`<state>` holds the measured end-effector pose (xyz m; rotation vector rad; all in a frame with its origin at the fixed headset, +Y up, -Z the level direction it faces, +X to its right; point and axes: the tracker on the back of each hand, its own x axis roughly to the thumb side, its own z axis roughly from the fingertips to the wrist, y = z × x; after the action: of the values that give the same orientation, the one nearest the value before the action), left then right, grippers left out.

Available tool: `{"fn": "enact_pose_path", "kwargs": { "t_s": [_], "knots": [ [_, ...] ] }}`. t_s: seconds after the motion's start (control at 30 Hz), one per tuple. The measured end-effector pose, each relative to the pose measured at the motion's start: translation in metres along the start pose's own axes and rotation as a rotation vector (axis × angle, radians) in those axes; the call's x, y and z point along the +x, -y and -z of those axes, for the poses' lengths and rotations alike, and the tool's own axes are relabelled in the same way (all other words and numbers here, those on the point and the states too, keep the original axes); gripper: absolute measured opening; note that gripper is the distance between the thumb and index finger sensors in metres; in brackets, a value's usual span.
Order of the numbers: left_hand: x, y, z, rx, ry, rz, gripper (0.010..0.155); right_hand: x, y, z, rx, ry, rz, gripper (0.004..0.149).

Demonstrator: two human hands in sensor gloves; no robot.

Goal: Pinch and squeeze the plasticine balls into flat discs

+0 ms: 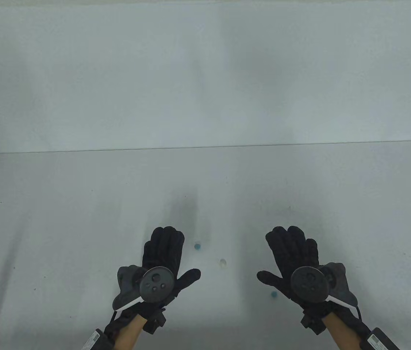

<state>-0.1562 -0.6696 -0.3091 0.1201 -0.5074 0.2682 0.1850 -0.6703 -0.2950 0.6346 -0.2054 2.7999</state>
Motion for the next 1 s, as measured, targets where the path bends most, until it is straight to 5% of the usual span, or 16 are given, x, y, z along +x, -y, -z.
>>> {"fn": "enact_pose_path", "kwargs": {
  "t_s": [0.73,1.0],
  "knots": [
    [-0.002,0.001,0.000,0.001,-0.014,-0.046,0.092,-0.002,0.001,0.000,0.021,-0.013,0.002,0.087],
    [-0.012,-0.016,0.034,-0.090,-0.063,0.126,0.081,-0.003,0.003,-0.001,0.005,-0.009,0.018,0.086]
  ]
}}
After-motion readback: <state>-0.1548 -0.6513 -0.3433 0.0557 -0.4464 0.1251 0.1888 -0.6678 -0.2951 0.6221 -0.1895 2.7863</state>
